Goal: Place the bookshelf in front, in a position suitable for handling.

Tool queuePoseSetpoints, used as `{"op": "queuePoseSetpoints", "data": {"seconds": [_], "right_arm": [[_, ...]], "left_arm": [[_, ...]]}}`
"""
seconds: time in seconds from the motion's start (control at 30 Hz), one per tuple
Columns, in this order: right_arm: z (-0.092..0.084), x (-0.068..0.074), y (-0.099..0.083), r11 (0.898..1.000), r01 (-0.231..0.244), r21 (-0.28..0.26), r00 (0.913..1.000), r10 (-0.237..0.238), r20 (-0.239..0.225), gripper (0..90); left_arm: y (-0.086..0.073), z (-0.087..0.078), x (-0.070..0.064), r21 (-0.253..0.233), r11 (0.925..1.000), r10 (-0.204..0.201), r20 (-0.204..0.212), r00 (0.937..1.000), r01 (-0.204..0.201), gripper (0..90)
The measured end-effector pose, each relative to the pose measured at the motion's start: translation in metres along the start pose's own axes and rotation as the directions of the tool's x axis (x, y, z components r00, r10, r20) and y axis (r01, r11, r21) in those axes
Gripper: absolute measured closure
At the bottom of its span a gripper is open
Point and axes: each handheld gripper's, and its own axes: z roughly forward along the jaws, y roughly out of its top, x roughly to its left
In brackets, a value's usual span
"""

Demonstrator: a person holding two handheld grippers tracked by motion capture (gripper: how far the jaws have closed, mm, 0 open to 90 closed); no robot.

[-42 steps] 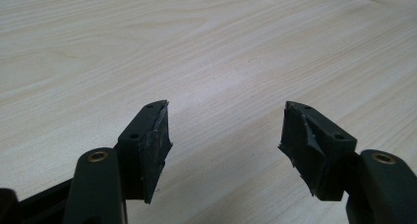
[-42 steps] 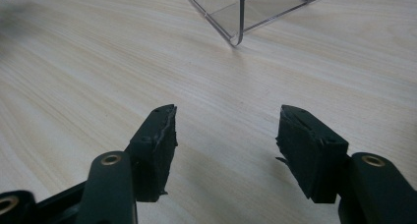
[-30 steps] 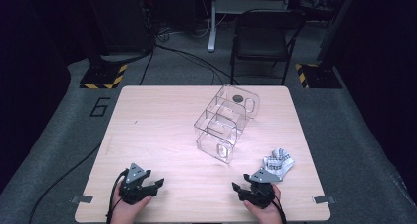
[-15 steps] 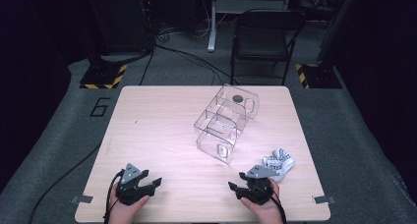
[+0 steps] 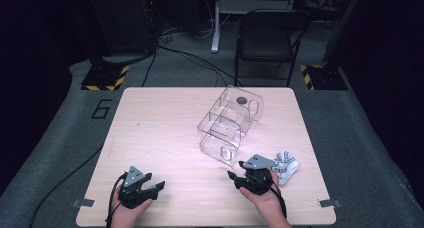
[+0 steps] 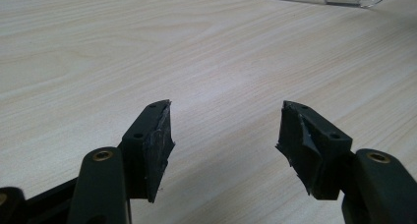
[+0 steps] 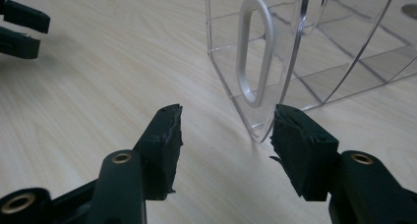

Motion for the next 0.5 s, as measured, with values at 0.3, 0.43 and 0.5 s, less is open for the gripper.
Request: {"op": "queuePoseSetpoints", "data": {"seconds": [0.3,0.43,0.5], "right_arm": [[0.008,-0.009,0.015,1.000,-0.024,-0.007,0.9997,0.024,-0.003,44.1],[0.012,-0.012,0.024,1.000,-0.012,-0.006,0.9999,0.012,-0.006,43.7],[0.016,-0.012,0.029,1.000,-0.006,-0.004,0.9999,0.006,-0.009,43.6]], "left_arm": [[0.000,0.002,-0.002,-0.002,1.0000,0.005,-0.003,1.0000,-0.005,37.3],[0.000,0.001,-0.001,0.000,1.0000,0.004,-0.010,0.9999,-0.004,37.3],[0.000,0.001,-0.001,0.010,0.9999,0.005,-0.008,1.0000,-0.005,37.3]]}}
